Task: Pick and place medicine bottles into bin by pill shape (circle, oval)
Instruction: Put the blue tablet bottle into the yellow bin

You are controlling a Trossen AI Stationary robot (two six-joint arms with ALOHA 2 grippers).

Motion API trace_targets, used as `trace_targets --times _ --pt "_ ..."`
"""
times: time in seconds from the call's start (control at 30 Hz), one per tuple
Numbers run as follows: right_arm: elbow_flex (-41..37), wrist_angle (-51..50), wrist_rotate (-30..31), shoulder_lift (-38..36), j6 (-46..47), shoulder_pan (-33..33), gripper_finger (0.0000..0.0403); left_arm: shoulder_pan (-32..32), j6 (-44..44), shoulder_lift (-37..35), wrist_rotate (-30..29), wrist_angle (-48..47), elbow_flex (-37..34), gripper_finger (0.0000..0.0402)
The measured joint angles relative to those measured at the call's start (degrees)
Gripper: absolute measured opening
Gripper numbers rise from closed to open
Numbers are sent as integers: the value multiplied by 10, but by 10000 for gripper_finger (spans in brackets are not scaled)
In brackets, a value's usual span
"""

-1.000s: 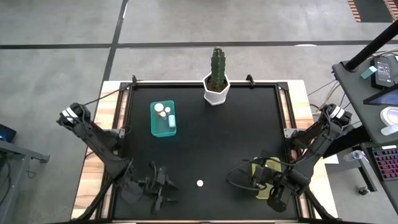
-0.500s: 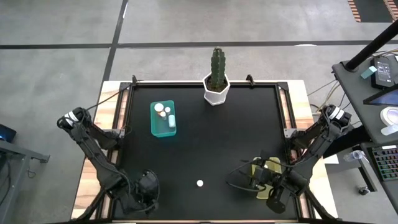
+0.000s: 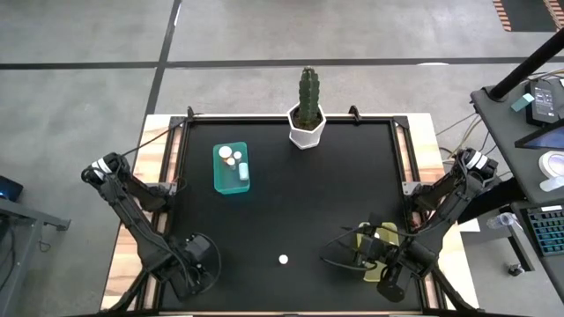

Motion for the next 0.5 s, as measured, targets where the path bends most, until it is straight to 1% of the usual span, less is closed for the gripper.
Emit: trace_targets --times 0.1,0.5 --pt "0 1 0 0 0 0 178 -4 0 0 2 -23 -7 221" --pt "0 5 0 0 0 0 178 -6 2 0 10 -4 -52 221"
